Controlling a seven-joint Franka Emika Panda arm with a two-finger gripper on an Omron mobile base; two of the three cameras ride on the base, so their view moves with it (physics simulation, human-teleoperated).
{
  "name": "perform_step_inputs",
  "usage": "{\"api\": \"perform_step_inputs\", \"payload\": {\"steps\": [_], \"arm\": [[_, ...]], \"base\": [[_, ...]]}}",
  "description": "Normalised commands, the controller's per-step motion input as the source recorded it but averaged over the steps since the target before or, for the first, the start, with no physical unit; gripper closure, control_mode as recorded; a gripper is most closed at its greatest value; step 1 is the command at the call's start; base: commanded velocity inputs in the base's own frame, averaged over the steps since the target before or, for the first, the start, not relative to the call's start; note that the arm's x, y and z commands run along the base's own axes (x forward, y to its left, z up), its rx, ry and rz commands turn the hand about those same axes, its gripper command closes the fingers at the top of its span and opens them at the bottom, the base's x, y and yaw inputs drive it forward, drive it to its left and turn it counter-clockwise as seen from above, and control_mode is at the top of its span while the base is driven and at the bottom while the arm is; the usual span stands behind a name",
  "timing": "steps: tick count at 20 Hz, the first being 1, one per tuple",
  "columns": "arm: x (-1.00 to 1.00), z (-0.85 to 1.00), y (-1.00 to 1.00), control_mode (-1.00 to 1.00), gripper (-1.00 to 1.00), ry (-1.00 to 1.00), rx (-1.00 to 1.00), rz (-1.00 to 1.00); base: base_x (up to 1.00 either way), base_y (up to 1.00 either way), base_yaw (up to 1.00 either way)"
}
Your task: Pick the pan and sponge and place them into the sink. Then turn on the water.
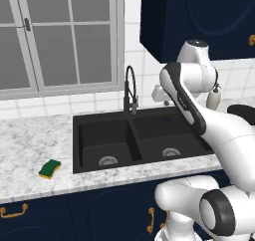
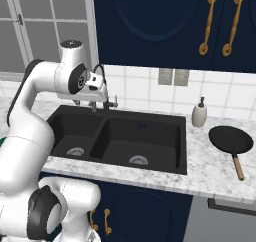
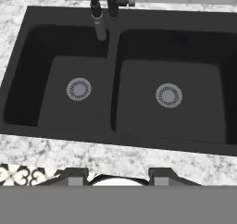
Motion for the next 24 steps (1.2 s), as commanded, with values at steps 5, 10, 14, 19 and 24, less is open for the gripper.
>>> {"api": "perform_step_inputs", "payload": {"steps": [5,10,14,19,24], "arm": [[-0.12,-0.03,-0.33,-1.00,-1.00,-0.06,0.00,0.00],[-0.24,-0.14,-0.65,-1.00,-1.00,-0.05,0.00,0.00],[-0.30,-0.29,-0.88,-1.00,-1.00,0.00,-0.01,0.00],[-0.39,-0.31,-1.00,-1.00,-1.00,0.00,-0.01,-0.03],[-0.23,-0.25,-1.00,-1.00,-1.00,0.00,0.00,-0.07]], "base": [[0.00,0.00,0.00],[0.00,0.00,0.00],[0.00,0.00,0.00],[0.00,0.00,0.00],[0.00,0.00,0.00]]}}
